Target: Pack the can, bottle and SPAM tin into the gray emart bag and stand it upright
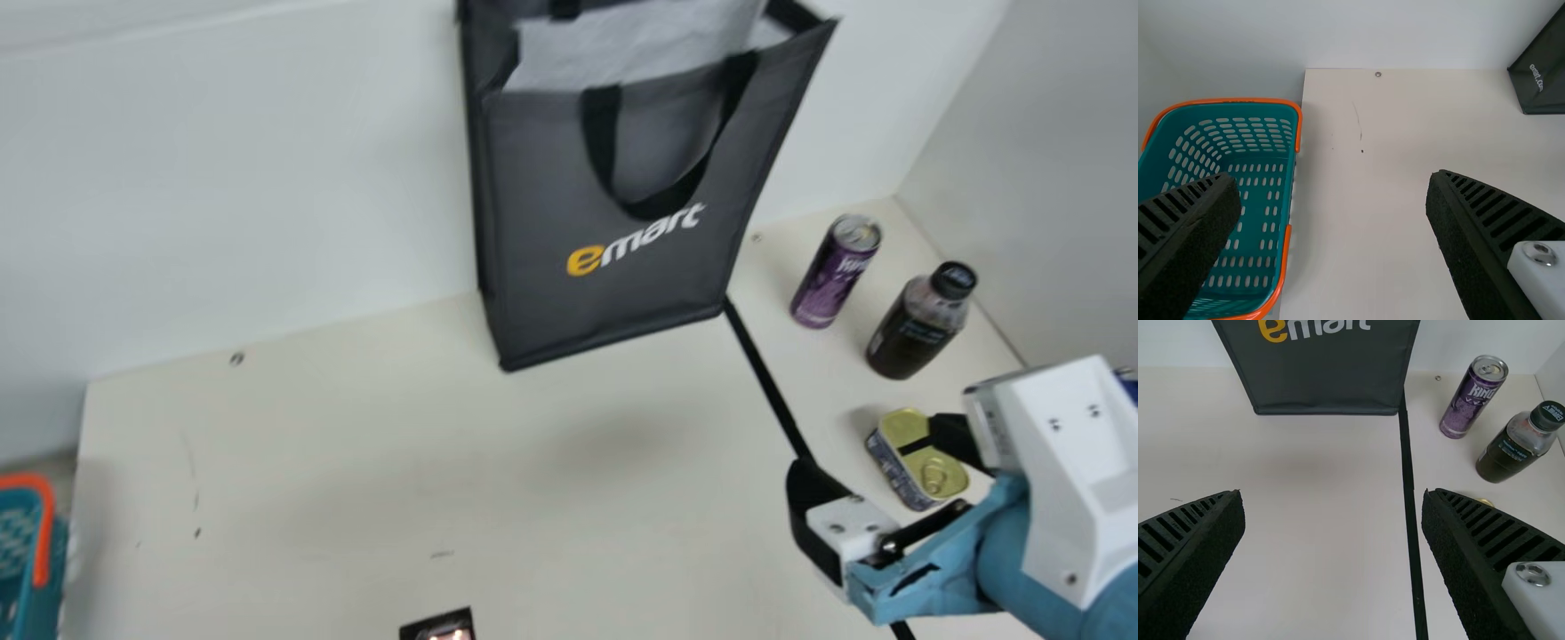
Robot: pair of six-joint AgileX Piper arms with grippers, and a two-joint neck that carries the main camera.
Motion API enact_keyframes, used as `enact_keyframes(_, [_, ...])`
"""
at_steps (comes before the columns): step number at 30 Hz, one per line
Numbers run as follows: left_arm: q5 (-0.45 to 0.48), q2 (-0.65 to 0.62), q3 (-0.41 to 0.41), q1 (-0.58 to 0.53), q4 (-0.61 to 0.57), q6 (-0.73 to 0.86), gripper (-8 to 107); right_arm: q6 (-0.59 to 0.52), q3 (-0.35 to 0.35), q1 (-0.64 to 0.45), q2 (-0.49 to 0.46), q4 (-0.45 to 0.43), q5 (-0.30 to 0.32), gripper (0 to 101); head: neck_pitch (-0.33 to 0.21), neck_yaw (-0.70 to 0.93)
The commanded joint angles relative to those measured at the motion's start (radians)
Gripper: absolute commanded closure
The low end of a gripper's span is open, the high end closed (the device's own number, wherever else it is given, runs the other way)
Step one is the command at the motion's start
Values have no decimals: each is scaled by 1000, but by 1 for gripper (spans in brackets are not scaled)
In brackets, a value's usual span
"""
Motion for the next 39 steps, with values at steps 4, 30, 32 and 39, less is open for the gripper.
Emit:
enact_keyframes(4, [0,0,0,0,0,0,9,0,0,0,0,0,0,6,-23,-2])
enact_keyframes(30, [0,0,0,0,0,0,9,0,0,0,0,0,0,6,-23,-2])
enact_keyframes(32, [0,0,0,0,0,0,9,0,0,0,0,0,0,6,-23,-2])
enact_keyframes(39, [0,0,0,0,0,0,9,-2,-8,4,9,-2,-4,6,-23,-2])
